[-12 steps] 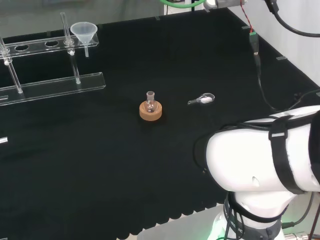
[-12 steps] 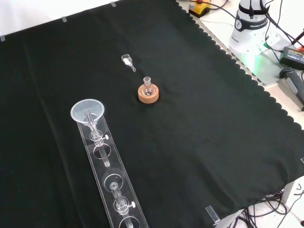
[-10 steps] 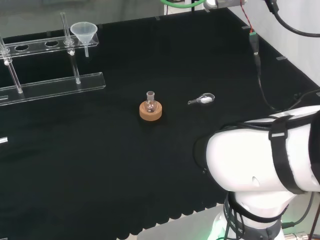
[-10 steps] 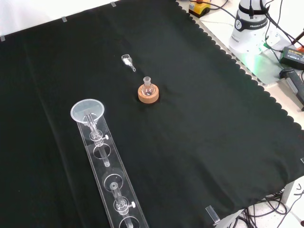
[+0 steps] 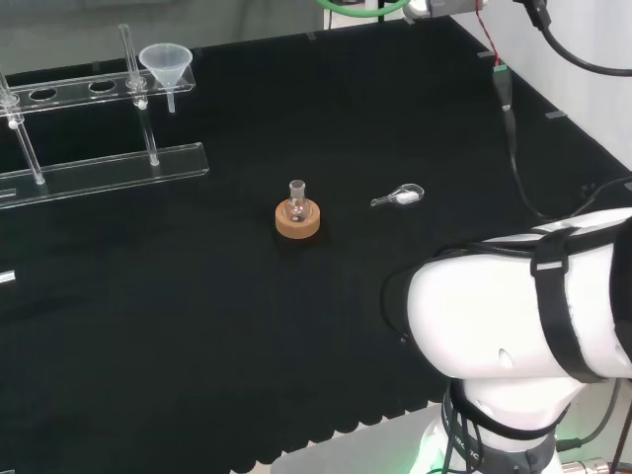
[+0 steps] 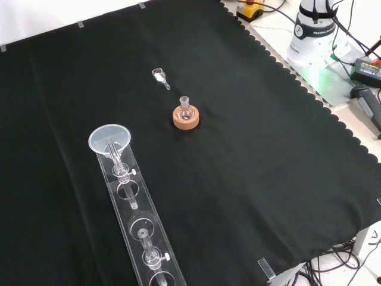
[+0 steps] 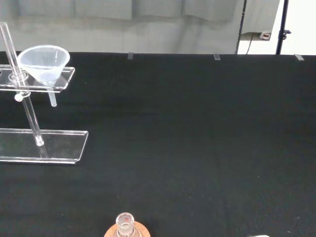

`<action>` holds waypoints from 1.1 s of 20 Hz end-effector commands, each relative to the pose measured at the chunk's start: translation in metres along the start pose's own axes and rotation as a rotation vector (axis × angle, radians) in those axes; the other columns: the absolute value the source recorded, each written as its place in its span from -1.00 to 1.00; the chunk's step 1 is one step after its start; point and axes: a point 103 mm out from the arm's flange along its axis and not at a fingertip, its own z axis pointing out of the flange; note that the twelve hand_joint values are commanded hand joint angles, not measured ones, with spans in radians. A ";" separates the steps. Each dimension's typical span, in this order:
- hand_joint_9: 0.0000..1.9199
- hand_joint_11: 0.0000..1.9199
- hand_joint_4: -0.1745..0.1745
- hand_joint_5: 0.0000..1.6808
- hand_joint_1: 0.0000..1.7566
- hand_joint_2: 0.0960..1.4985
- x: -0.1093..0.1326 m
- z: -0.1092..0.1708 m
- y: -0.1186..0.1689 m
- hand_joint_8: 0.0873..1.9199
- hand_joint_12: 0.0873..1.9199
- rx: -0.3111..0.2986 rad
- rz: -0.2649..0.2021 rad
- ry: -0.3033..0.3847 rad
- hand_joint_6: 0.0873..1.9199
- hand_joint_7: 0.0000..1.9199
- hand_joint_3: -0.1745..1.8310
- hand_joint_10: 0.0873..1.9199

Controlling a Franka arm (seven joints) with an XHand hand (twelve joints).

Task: Pick up the funnel from the transparent funnel stand.

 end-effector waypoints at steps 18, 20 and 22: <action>-1.00 -1.00 -0.06 -1.00 -0.80 0.04 0.046 0.074 0.153 -1.00 -0.65 -0.157 -0.113 0.149 -1.00 -1.00 -0.68 -1.00; -1.00 -1.00 -0.04 -1.00 -0.79 0.03 0.065 0.078 0.171 -1.00 -0.74 -0.144 -0.114 0.148 -1.00 -1.00 -0.71 -1.00; -1.00 -1.00 -0.03 -1.00 -0.79 0.02 0.079 0.080 0.183 -1.00 -0.78 -0.147 -0.122 0.185 -1.00 -1.00 -0.72 -1.00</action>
